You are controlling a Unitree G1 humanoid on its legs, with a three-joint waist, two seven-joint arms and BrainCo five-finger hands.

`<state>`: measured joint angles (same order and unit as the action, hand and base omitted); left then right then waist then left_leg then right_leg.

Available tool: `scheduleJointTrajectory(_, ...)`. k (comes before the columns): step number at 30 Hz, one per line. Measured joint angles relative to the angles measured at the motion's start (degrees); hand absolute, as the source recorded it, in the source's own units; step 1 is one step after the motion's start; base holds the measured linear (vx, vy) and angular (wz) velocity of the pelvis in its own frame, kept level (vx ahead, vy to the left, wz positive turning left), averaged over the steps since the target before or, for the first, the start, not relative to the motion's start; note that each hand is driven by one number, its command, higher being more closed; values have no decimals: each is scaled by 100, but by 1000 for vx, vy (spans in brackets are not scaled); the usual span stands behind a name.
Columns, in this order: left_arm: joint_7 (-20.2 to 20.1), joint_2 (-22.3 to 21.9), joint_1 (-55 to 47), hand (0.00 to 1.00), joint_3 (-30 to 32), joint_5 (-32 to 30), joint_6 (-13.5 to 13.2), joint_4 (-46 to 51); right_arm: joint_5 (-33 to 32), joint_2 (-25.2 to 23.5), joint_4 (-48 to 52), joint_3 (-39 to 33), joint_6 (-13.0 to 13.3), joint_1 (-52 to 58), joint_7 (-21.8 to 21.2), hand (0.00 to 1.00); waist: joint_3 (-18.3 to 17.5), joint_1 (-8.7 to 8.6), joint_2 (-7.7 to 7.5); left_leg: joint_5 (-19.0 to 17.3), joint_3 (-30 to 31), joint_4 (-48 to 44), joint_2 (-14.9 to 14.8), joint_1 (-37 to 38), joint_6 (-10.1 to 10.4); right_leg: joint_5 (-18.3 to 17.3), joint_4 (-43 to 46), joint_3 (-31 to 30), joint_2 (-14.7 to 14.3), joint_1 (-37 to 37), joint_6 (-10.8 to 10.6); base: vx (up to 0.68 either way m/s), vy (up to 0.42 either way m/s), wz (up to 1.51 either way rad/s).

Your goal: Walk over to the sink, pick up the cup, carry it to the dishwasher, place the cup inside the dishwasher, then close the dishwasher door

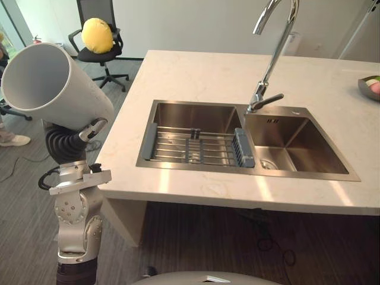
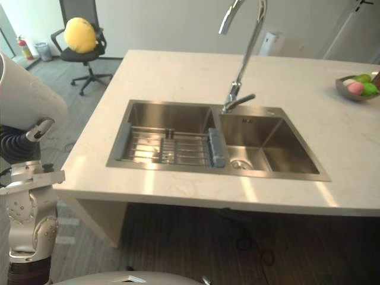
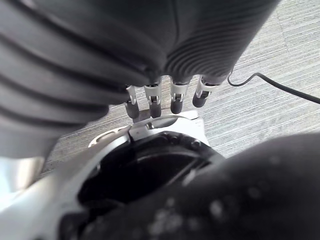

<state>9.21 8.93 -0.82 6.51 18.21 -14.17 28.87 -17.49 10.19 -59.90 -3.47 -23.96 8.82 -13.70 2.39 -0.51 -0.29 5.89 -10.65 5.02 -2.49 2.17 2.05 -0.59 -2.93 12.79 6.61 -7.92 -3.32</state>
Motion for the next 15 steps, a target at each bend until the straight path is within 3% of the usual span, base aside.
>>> scheduleJointTrajectory(4, 38, -7, -231, 100, 10, 12, -1, 78, -27, 9, 82, -64, 6, 202, 11, 0, -66, -3, 41, -111, -258, -1, -41, 128, 22, -36, -31, -316, -58, 18, 5, 23, 2, -33)
scheduleJointTrajectory(9, 46, -222, -384, 100, -265, 186, -61, 80, -590, -32, 289, -380, -1, 599, 283, 0, -278, -266, 55, -185, -371, 0, -79, 181, 61, -68, -53, -457, -85, 15, -9, 61, -14, -16)
scheduleJointTrajectory(15, 60, -472, -380, 100, -424, 425, -192, -284, -1262, -84, 268, -642, -116, 594, 682, 0, -226, -276, 43, -113, -271, 0, -151, 91, 80, -83, 82, -415, -186, 13, 63, 32, -39, 6)
